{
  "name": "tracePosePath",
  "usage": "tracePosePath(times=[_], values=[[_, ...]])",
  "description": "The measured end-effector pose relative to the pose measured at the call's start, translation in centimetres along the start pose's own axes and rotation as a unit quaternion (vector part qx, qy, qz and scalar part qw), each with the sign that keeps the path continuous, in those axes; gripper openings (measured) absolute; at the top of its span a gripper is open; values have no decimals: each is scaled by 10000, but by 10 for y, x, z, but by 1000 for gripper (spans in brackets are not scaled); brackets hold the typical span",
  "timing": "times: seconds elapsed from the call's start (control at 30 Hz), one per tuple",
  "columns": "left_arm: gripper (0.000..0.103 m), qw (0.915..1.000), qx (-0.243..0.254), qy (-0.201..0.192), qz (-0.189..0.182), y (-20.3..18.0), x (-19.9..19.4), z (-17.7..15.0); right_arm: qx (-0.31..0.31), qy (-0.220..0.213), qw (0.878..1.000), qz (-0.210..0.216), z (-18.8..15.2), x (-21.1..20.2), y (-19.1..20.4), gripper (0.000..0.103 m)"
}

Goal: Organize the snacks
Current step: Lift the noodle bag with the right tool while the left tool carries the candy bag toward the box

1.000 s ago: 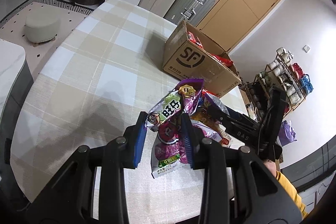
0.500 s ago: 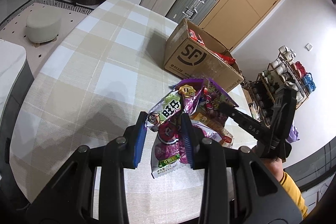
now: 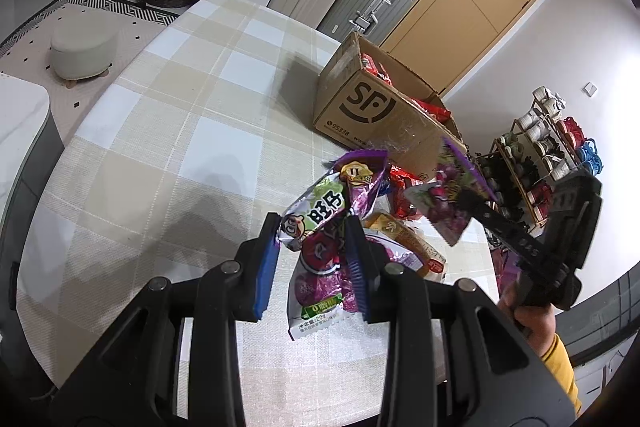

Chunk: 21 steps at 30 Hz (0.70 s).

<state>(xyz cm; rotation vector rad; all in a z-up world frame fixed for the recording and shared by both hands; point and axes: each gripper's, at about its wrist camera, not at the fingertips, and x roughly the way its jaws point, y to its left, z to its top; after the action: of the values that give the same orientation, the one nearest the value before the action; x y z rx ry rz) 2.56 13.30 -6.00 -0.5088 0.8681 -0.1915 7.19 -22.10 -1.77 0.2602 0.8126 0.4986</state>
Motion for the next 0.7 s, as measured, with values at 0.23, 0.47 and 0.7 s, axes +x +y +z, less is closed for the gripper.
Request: tracePosePath(times=[0.23, 0.47, 0.7], values=[[29, 10000, 3, 9, -14, -3, 4, 0, -62, -193, 9997, 103, -6, -32, 9, 15], [29, 9994, 335, -18, 127, -18, 9, -8, -56, -461, 9989, 29, -16, -63, 11, 15], [29, 9986, 441, -162, 252, -28, 4, -20, 91, -455, 9989, -9, -32, -77, 10, 15]])
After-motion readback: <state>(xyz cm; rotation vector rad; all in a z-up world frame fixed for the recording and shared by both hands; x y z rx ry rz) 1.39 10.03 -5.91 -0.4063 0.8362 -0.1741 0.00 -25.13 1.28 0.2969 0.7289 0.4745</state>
